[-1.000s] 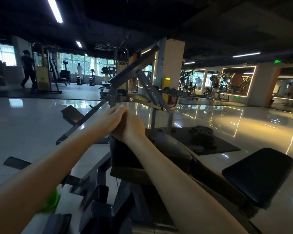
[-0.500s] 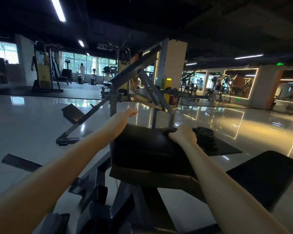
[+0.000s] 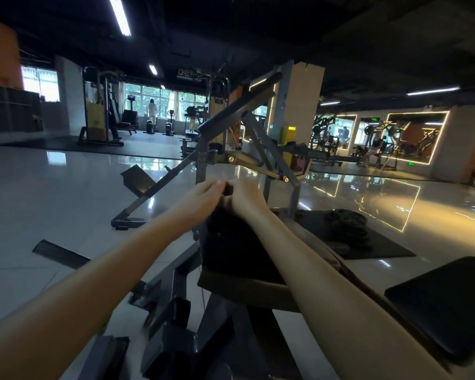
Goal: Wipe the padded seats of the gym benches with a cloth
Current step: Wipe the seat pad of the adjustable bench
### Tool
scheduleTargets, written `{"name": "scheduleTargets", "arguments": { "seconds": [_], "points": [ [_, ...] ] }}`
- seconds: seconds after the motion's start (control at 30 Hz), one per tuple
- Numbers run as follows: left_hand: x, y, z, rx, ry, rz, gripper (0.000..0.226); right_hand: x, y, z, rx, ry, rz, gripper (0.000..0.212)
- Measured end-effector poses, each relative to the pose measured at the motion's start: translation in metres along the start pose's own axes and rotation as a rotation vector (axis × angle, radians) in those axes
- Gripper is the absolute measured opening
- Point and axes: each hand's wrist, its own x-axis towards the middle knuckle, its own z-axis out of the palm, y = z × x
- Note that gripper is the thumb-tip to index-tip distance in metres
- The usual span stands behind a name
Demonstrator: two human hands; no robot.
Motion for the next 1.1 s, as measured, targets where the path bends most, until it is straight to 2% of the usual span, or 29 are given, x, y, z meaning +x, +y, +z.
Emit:
{"name": "scheduleTargets", "arguments": {
  "seconds": [0.07,0.17,0.23,0.37,0.47,0.57,0.63,0.7,0.77,0.83,0.97,1.1],
  "points": [
    [0.0,0.005,0.01,0.041,-0.045,0.026,0.025,-0.003,0.011,-0.003,-0.037,0.023,0.04,0.022],
    [0.002,0.01,0.015,0.128,-0.094,0.038,0.035,-0.007,0.045,-0.011,-0.091,0.044,0.189,0.028],
    [0.001,0.01,0.016,0.148,-0.109,0.039,0.038,-0.018,0.074,-0.023,-0.083,0.051,0.278,0.025],
    [-0.003,0.007,0.02,0.09,-0.076,0.06,0.027,-0.049,0.128,-0.045,-0.125,0.145,0.449,0.016],
    [-0.008,0.007,0.02,0.094,-0.033,0.085,0.03,-0.064,0.144,-0.048,-0.006,0.206,0.53,0.019],
    [-0.017,0.005,0.012,0.218,-0.056,0.173,0.025,-0.092,0.128,-0.05,0.052,0.22,0.4,0.012],
    [-0.026,-0.004,0.003,0.309,-0.199,0.263,0.023,-0.115,0.105,-0.045,0.014,0.244,0.198,0.02],
    [-0.035,-0.015,-0.005,0.437,-0.321,0.366,0.025,-0.139,0.078,-0.035,-0.061,0.338,-0.018,0.029],
    [-0.042,-0.025,-0.007,0.59,-0.289,0.504,0.038,-0.153,0.063,-0.022,-0.113,0.475,-0.192,0.031],
    [-0.045,-0.028,-0.004,0.628,-0.225,0.583,0.045,-0.158,0.063,-0.013,-0.125,0.576,-0.274,0.031],
    [-0.049,-0.024,0.004,0.63,-0.157,0.649,0.044,-0.16,0.091,-0.009,-0.066,0.662,-0.23,0.031],
    [-0.051,-0.021,0.008,0.682,-0.165,0.657,0.041,-0.166,0.14,-0.02,0.01,0.656,0.09,0.033]
  ]
}}
